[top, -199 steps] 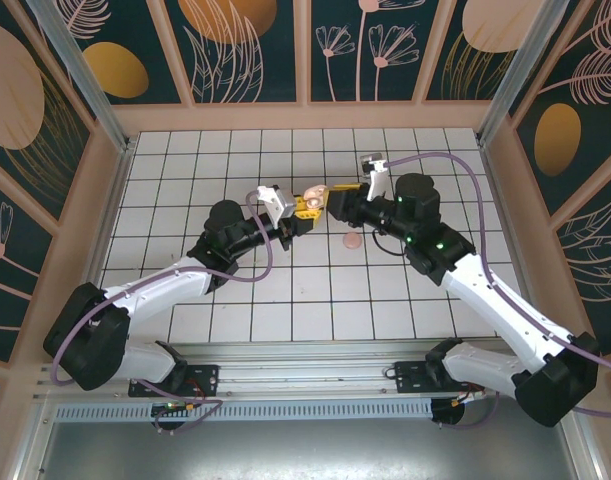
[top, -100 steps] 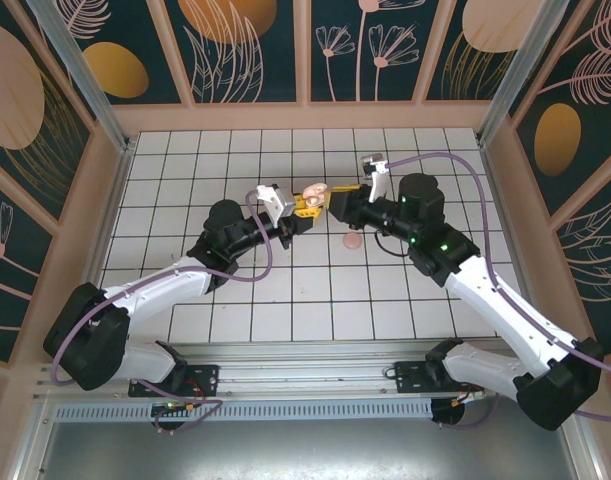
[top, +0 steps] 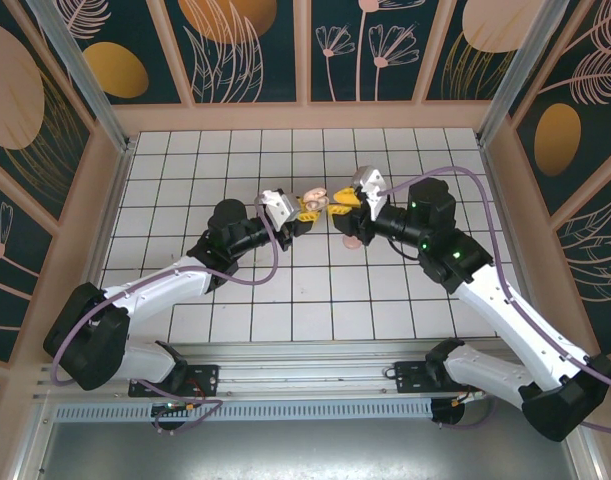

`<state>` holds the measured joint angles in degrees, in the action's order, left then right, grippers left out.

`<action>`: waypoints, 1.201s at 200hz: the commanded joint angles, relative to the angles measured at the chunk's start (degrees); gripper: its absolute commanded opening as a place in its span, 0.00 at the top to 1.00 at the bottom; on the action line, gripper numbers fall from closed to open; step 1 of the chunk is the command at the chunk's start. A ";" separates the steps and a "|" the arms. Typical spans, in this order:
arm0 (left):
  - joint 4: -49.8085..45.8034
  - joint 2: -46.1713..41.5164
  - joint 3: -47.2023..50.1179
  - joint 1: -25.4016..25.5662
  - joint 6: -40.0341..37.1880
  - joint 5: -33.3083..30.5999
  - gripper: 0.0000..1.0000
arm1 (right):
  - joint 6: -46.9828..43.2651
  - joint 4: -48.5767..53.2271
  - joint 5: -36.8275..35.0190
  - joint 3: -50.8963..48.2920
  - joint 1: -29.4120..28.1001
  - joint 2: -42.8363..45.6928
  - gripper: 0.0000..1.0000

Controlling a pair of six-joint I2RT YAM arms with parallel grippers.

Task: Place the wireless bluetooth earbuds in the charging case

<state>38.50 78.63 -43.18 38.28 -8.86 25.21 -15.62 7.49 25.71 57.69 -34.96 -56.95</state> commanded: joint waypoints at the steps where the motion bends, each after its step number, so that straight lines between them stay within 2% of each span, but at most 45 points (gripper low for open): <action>1: -0.09 -1.20 -0.95 0.34 -2.91 0.10 0.85 | -16.62 1.48 0.26 -0.34 -0.07 1.01 0.68; 33: -0.28 -1.20 -0.85 0.24 -3.27 0.25 0.85 | -23.93 2.74 -0.63 1.25 -0.02 -1.07 0.71; 60: -0.27 -1.20 -1.03 0.29 -3.27 0.36 0.85 | -25.79 2.68 0.88 2.41 -0.07 -3.26 0.73; 130: -0.26 -1.34 -1.20 0.37 -3.18 0.37 0.85 | -26.83 0.82 3.76 4.27 -0.03 -7.69 0.75; 240: -0.44 -1.55 -1.44 0.37 -3.20 0.54 0.85 | -27.34 0.24 6.63 5.26 -0.26 -11.17 0.87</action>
<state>38.20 78.56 -43.18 38.28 -10.98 25.23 -41.76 9.26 30.59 60.51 -34.96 -67.09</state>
